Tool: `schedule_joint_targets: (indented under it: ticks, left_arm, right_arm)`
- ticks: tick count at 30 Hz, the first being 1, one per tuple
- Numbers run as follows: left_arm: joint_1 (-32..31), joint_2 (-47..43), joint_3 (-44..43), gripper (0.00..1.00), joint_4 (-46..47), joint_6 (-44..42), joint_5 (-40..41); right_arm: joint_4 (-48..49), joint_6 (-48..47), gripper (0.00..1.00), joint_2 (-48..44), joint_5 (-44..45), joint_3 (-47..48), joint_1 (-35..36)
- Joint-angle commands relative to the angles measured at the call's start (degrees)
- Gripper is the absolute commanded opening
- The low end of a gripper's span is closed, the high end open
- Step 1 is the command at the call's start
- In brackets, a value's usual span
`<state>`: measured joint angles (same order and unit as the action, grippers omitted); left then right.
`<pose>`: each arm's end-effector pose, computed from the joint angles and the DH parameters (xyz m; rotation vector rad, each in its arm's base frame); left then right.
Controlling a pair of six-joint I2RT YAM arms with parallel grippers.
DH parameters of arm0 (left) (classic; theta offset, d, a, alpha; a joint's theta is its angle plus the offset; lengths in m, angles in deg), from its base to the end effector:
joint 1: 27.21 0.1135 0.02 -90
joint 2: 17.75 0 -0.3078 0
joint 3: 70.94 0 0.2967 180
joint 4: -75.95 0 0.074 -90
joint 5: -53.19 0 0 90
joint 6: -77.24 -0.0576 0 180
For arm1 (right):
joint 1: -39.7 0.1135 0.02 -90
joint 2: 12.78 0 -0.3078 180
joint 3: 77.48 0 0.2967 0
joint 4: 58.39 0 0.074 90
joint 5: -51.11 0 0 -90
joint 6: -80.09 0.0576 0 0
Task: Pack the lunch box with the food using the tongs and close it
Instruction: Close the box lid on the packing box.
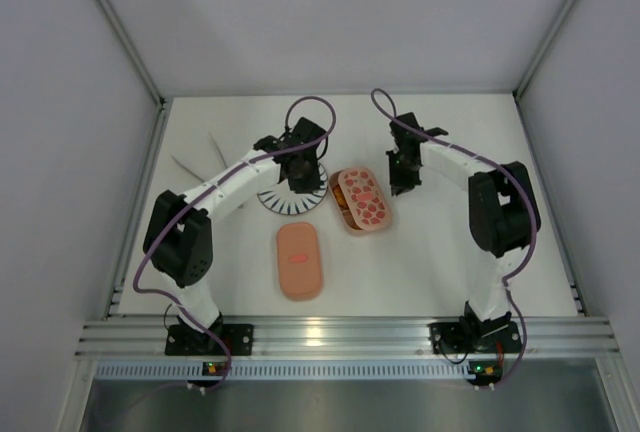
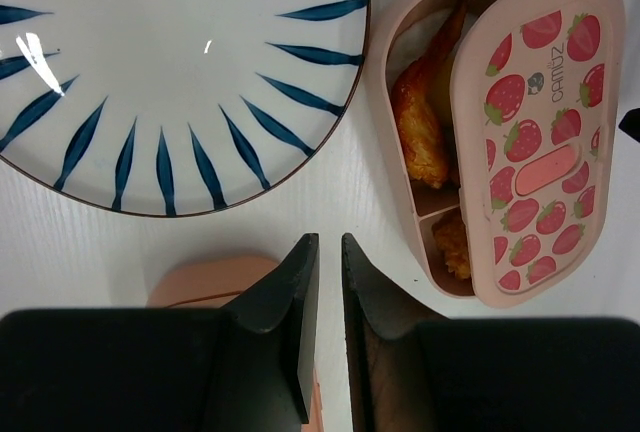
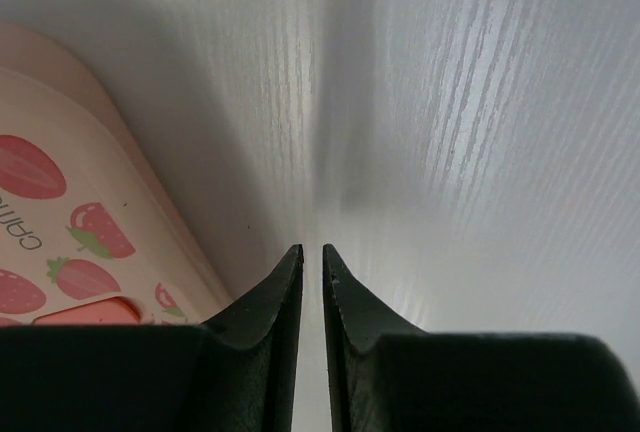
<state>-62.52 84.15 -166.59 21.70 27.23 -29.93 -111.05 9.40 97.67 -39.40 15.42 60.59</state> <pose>0.3655 -0.2504 0.2682 -0.1499 2.6426 -0.2997 0.4249 0.1627 0.1886 -0.0410 2.8144 0.1805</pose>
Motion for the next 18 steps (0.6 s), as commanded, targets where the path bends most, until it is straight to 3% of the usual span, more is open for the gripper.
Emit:
schedule_joint_targets:
  ticks: [1,10,18]
  left_arm:
    - [-0.20,-0.48,0.31,0.20,1.19,0.35,0.07]
    - [-0.64,0.48,0.40,0.20,1.63,0.53,-0.46]
    - [-0.81,1.62,0.75,0.20,1.89,0.53,-0.63]
  right_arm:
    - [1.88,0.29,0.12,0.82,-1.86,-0.72,1.09]
    - [3.90,1.52,0.12,0.29,-6.51,-2.92,1.53]
    - [2.85,1.78,0.12,0.90,-8.80,0.85,2.93]
